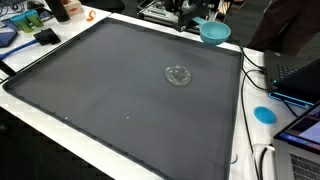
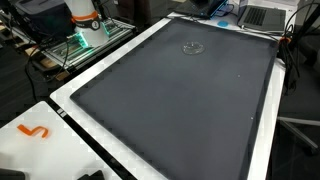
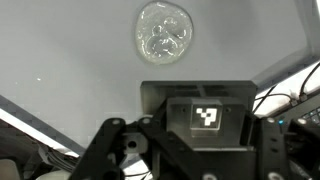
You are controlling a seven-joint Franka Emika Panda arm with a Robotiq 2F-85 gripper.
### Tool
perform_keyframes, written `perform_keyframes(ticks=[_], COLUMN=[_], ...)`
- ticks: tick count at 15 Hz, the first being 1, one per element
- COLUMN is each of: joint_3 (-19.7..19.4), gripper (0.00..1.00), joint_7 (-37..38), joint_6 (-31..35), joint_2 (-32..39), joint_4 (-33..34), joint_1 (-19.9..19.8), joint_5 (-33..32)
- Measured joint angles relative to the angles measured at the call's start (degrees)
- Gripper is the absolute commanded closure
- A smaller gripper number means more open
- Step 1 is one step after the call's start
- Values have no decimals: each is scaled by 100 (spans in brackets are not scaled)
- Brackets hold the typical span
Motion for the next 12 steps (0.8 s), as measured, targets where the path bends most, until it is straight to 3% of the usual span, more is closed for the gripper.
perform_keyframes(ticks=[2, 3, 12], joint_3=[3, 4, 10], gripper=[69, 44, 44], joint_7=[91, 115, 183], joint_6=[-22, -29, -44], joint_2=[-41, -60, -121], joint_4=[27, 32, 33], joint_1=[33, 48, 67], joint_5=[-98, -132, -181])
